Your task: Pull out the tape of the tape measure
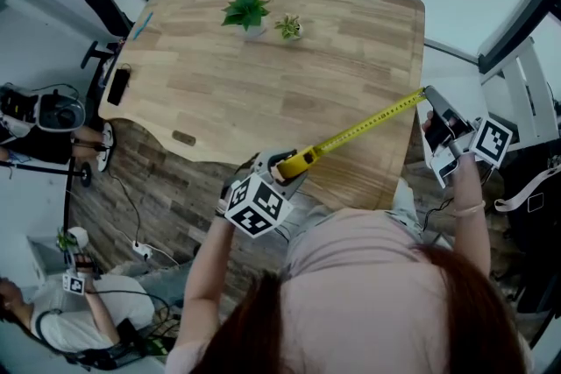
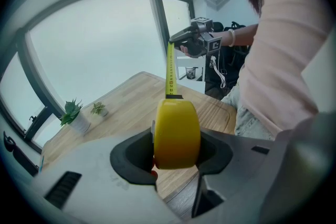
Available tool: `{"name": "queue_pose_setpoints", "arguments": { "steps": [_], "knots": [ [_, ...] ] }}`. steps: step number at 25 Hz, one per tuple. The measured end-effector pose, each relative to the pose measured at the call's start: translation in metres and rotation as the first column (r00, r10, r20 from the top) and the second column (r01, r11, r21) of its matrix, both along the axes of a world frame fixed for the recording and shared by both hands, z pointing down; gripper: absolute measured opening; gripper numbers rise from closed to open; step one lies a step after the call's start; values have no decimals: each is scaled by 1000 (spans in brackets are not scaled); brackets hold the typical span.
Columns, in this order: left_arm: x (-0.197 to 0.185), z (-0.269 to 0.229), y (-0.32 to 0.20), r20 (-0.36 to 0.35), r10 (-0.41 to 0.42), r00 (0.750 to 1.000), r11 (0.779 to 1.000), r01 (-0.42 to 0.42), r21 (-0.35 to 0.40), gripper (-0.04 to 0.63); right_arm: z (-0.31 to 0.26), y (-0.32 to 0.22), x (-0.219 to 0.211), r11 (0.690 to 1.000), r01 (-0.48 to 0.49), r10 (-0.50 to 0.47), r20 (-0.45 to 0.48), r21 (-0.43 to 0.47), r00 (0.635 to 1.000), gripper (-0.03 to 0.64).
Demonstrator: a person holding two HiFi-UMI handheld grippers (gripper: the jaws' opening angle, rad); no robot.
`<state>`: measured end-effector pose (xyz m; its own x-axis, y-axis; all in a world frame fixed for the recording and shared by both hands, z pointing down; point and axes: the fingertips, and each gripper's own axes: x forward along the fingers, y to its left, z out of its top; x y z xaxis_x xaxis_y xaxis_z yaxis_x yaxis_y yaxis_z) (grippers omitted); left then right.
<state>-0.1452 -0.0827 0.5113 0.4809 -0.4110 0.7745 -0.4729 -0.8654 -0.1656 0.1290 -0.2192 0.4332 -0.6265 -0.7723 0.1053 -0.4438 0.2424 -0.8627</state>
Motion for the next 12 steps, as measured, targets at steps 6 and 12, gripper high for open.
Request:
{"name": "queue_pose_setpoints", "arguments": {
  "steps": [6,12],
  "knots": [
    [-6,3,3,8,5,1000,1000,-5,-4,167,-1,-2,9,1000,-22,22,-3,9,1000,52],
    [-10,3,4,13,7,1000,1000,-7,-5,167,-5,-5,14,999,-27,26,2,22,1000,52]
  ]
}}
